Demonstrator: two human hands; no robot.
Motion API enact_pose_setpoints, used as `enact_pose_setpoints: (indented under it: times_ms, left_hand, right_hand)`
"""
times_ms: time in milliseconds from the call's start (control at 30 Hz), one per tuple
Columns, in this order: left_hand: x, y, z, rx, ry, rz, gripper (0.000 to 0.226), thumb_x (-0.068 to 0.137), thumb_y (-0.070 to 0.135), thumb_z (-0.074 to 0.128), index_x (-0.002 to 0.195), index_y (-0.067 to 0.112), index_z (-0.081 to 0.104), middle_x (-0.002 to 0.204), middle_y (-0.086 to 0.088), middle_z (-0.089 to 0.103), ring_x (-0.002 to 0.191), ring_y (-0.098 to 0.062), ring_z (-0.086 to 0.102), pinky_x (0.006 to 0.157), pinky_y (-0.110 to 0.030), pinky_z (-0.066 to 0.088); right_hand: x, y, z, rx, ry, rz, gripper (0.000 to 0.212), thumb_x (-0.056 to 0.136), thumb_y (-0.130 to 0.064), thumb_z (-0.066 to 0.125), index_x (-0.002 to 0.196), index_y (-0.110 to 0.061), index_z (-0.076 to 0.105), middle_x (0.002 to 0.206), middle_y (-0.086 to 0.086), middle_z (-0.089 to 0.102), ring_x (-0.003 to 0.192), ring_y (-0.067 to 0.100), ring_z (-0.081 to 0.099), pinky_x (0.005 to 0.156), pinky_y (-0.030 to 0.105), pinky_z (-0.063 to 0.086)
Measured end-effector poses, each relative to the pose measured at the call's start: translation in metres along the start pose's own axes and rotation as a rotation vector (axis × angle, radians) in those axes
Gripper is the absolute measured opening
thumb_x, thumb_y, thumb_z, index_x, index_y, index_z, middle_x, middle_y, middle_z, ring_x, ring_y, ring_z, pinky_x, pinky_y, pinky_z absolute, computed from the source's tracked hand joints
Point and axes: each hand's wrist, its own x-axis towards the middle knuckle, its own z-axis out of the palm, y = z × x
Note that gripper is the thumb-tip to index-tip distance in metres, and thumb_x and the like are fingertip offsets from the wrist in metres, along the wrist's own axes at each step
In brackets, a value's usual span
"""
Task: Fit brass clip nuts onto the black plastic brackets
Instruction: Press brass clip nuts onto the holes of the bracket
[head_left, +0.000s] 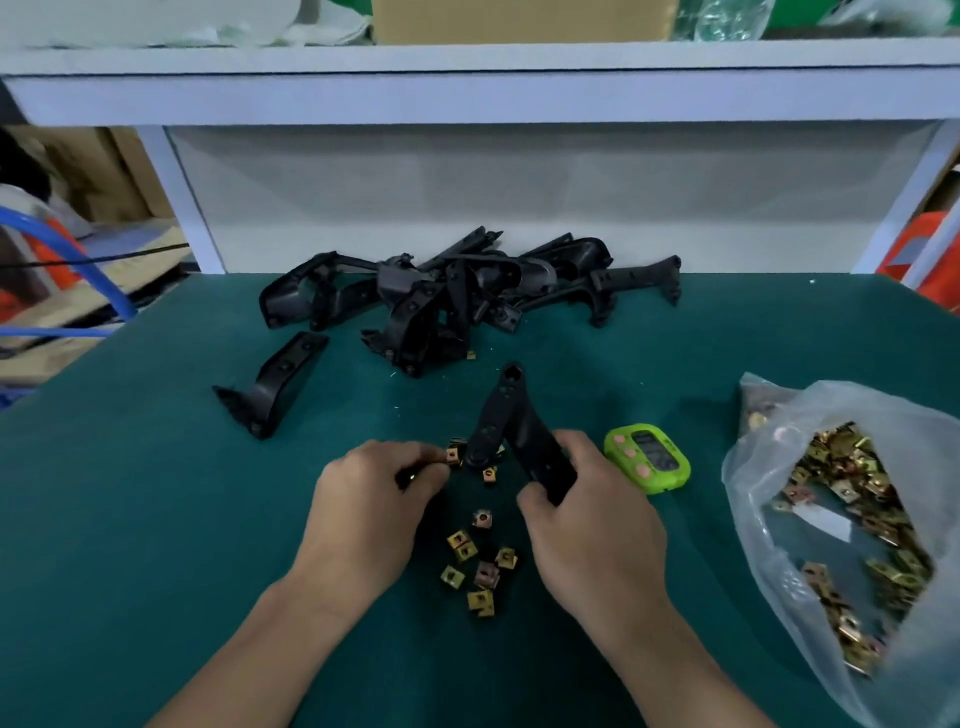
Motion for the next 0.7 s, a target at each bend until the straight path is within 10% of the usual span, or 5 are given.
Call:
enact_pose_setpoints:
  times_ms: [300,433,700]
  left_hand:
    - [0.0,0.003,-0.008,-0.227,0.129,-0.048,0.029,0.085,0.013,0.081,0.097,0.039,0.079,0.083,0.042,0.067,0.086,0.02,0.062,0.074,0.007,0.037]
    - [-0.004,0.012,-0.008,-0.359,0.096,-0.04,0.032,0.086,0.014,0.08,0.089,0.045,0.077,0.083,0.035,0.071,0.086,0.015,0.065,0.072,0.005,0.039]
    - [-0.007,0.022,-0.007,-0.448,-0.073,0.038,0.029,0.092,0.009,0.073,0.09,0.037,0.076,0.084,0.024,0.074,0.084,0.007,0.068,0.071,-0.003,0.045]
  right_hand:
    - [-0.004,-0.016,-0.01,-0.385,-0.009,-0.152,0.029,0.091,-0.032,0.058,0.118,-0.038,0.049,0.091,-0.013,0.057,0.077,0.013,0.056,0.057,0.029,0.035]
    - [-0.012,-0.024,-0.012,-0.568,-0.012,-0.191,0.048,0.095,-0.038,0.055,0.14,-0.031,0.044,0.122,-0.014,0.061,0.113,0.018,0.057,0.095,0.034,0.04]
    - [-0.027,-0.025,0.0,0.136,0.06,-0.361,0.035,0.095,-0.027,0.063,0.126,-0.042,0.058,0.109,-0.026,0.065,0.106,-0.005,0.059,0.087,0.013,0.047]
